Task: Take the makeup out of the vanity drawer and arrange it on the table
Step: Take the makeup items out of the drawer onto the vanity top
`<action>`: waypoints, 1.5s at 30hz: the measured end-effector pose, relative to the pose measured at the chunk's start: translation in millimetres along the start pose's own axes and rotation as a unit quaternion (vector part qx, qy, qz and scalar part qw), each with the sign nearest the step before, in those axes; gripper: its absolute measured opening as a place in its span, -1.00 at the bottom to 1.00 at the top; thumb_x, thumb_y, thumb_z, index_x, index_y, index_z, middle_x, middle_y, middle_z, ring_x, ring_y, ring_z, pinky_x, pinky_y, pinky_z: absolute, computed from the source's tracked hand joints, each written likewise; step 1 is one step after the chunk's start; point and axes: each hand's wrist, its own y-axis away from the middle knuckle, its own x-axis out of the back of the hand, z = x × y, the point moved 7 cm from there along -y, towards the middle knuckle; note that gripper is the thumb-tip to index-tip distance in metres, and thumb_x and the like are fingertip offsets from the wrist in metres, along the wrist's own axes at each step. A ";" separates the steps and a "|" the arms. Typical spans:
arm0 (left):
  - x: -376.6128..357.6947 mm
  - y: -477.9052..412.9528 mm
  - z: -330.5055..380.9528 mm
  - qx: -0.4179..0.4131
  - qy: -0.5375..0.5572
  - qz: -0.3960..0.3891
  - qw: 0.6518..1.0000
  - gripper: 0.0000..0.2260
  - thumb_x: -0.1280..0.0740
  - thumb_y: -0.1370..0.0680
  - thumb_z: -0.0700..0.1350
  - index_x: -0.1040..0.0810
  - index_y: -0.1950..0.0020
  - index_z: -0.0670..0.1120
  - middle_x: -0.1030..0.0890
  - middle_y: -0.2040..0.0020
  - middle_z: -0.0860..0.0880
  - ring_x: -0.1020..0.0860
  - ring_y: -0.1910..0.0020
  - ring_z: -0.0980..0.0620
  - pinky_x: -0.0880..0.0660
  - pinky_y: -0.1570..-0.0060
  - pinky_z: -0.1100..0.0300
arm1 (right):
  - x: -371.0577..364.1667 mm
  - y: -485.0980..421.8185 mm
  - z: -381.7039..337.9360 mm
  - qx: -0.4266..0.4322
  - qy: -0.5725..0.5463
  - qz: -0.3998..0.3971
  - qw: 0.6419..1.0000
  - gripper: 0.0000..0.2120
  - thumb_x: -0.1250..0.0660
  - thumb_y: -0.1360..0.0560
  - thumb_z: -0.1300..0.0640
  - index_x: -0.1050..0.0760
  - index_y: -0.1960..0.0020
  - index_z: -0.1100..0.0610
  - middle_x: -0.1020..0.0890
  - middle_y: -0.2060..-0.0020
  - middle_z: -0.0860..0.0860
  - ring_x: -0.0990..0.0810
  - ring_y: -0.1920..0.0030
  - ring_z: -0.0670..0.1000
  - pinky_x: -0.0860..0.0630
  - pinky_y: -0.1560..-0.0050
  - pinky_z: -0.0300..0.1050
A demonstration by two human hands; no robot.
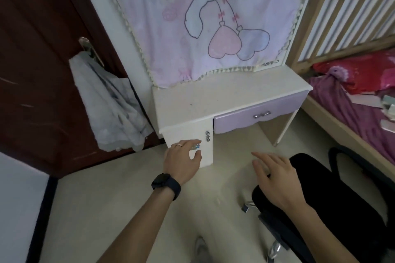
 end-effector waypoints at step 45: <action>-358.1 -453.6 -13.9 -0.250 -0.186 -0.219 0.924 -0.46 -0.04 -0.60 0.24 -0.18 -0.58 0.19 -0.04 -0.63 0.06 -0.02 -0.60 -0.03 0.04 -0.55 -0.13 | -292.7 -407.2 270.4 -0.527 -0.589 0.109 0.602 -0.22 -0.70 -0.08 -0.21 -0.54 -0.16 0.09 -0.65 -0.21 -0.05 -0.61 -0.20 -0.13 -0.53 -0.12 -0.04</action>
